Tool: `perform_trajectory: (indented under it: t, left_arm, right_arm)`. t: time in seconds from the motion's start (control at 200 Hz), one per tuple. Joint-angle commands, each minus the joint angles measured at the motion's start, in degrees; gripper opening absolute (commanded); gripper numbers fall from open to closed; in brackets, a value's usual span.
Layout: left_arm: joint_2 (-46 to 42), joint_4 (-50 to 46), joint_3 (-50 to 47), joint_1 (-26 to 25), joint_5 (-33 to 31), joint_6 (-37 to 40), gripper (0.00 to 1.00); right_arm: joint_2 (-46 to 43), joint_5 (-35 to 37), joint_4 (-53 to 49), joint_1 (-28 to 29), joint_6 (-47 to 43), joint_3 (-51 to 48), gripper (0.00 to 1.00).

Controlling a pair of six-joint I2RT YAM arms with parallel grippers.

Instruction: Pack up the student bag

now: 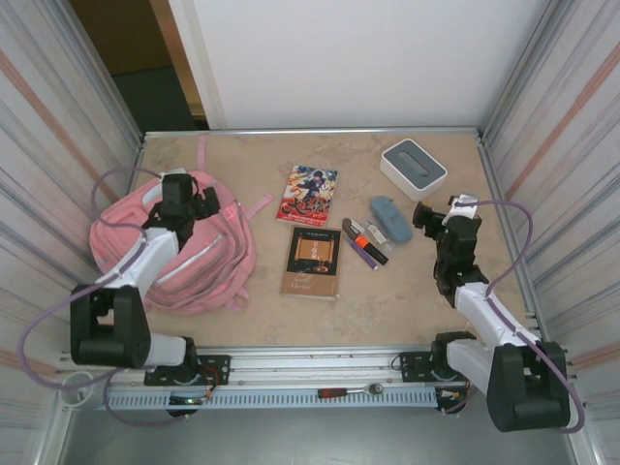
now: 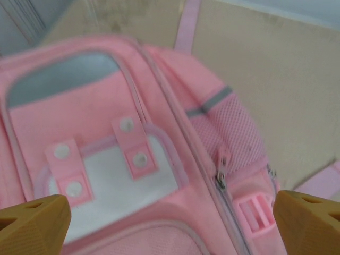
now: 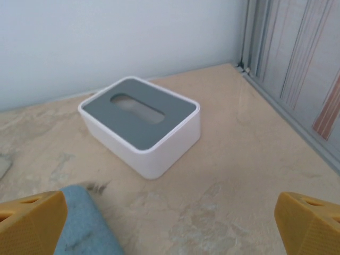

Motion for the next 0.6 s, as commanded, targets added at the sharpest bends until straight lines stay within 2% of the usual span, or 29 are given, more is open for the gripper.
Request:
perform_trajectory:
  t: [0.0,0.13,0.416,0.596]
  left_arm:
    - [4.12,-11.1,5.35,-0.59,-0.74,-3.37,0.95]
    - [8.52,-13.29,8.55,-0.35,-0.73,-3.77,0.91]
    - [19.06,-19.23,18.42,1.8,-0.62,-3.59,0.85]
    - [25.94,-22.56,24.43,2.95,-1.09,-3.84,0.77]
  right_arm:
    - [2.04,2.36,-3.33,1.38,1.39,2.73,0.99]
    - [3.99,3.59,-7.0,2.34,2.27,5.53,0.99]
    - [6.08,2.31,-7.91,3.55,3.67,7.5,0.99]
    - [7.47,1.86,-8.79,3.75,5.63,8.81,0.99]
